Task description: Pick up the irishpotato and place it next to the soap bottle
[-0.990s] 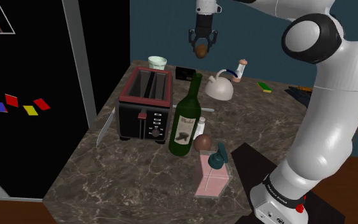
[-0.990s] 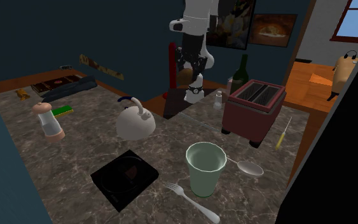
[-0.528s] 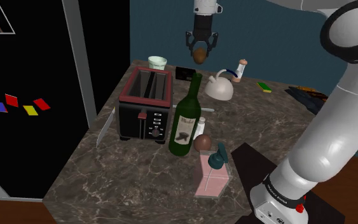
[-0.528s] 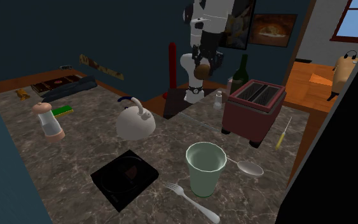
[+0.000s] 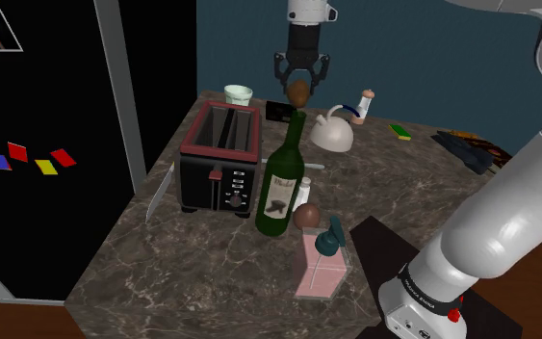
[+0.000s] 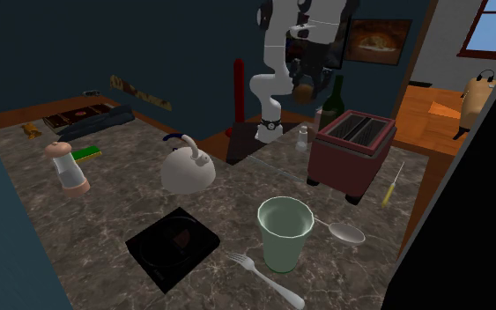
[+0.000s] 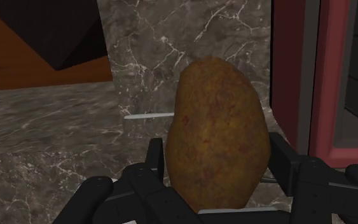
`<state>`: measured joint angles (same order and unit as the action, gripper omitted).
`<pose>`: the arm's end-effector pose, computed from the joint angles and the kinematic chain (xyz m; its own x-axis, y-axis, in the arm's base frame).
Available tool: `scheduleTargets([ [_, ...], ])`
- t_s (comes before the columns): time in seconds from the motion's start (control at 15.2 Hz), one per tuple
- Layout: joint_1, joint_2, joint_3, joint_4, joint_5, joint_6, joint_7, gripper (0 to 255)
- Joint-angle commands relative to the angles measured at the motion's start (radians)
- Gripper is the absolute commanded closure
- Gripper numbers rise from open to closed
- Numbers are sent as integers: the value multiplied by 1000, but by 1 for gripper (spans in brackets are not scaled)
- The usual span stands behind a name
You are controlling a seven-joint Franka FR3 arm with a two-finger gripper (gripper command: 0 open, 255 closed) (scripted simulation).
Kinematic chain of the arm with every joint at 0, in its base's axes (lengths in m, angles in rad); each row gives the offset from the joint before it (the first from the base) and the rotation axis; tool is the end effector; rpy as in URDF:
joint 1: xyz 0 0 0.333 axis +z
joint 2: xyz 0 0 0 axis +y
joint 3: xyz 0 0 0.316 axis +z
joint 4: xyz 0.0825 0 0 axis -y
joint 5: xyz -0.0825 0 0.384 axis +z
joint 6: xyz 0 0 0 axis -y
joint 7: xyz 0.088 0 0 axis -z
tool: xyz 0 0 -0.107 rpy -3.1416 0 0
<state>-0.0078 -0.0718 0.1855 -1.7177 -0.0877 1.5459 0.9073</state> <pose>0.5188 0.0867 0.5922 0.7469 -0.6647 0.0170 -0.6599 -0.7379 0.1414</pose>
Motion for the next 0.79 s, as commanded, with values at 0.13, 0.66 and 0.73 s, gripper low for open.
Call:
scheduleTargets([
  [0.13, 40, -69, 44, -77, 27, 3, 82, 255],
  [0.66, 117, -167, 141, -167, 90, -11, 245, 255],
  [0.73, 127, -175, 155, -172, 99, -13, 267, 255],
])
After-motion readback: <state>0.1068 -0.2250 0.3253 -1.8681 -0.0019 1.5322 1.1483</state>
